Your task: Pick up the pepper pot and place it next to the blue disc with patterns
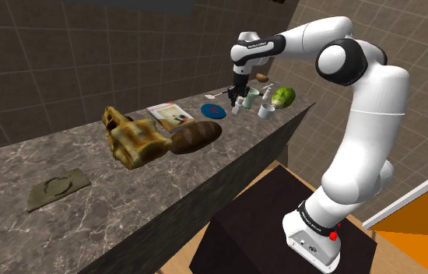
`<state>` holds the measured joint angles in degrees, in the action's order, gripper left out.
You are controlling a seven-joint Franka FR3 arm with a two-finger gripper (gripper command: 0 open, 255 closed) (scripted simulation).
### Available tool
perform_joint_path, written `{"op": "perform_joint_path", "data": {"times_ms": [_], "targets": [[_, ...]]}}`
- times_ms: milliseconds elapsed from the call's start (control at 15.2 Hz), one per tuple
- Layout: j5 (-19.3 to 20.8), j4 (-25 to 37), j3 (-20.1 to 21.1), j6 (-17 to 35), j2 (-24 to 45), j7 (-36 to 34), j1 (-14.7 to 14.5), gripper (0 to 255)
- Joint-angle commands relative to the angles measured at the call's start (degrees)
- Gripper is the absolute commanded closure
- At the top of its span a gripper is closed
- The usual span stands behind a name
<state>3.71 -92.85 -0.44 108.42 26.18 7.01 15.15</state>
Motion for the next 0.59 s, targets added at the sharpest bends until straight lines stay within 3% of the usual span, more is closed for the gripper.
{"op": "perform_joint_path", "data": {"times_ms": [0,528], "targets": [[0.0,-0.1,-0.2,0.8,0.7,0.5,0.4,255],[0.1,-2.2,-0.2,5.7,3.5,0.2,0.4,255]]}}
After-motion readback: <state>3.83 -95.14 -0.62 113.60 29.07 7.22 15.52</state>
